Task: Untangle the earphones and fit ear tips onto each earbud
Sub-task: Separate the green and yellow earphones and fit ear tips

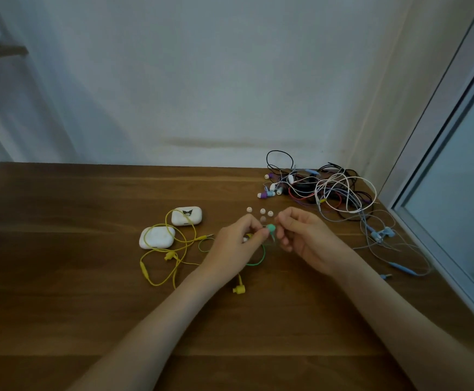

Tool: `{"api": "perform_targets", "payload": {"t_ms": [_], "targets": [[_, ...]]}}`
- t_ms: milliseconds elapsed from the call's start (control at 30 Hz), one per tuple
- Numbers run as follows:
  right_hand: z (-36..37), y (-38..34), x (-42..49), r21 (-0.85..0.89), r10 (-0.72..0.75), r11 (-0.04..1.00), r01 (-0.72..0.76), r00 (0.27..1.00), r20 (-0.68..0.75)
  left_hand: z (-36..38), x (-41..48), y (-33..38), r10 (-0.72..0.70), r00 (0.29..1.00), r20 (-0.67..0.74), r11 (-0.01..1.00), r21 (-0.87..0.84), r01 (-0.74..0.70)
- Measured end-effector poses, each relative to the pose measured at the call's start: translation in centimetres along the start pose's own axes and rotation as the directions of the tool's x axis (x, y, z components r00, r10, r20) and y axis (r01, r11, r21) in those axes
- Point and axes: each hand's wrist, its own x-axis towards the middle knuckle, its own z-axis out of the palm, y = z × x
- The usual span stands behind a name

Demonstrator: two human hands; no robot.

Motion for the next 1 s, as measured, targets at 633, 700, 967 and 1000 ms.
{"api": "perform_targets", "payload": {"t_ms": [633,700,967,1000], "targets": [[-3.8,2.7,2.4,-0.963,-0.415,0.268,0.032,0.906,-0.085,1.1,-0.1,-1.1,0.250,0.881,0.403,0.870,0.306,-0.387],[-3.6,2.5,2.2,-0.948,-0.417,0.318,0.028,0.902,-0.114,0.9,-0.1,-1.1,0.229,0.857,0.462,0.862,0.312,-0.399],[-2.2,1.7,0.1,-0.728,-0.356,0.684,0.049,0.894,-0.274,1.0,0.0,-1.1,0.150,0.908,0.391,0.911,0.302,-0.281],[-1.9,1.5,-0.1,-0.664,-0.315,0.746,0.054,0.907,-0.280,1.1,-0.1,-1.1,0.132,0.919,0.371,0.912,0.317,-0.259]]}}
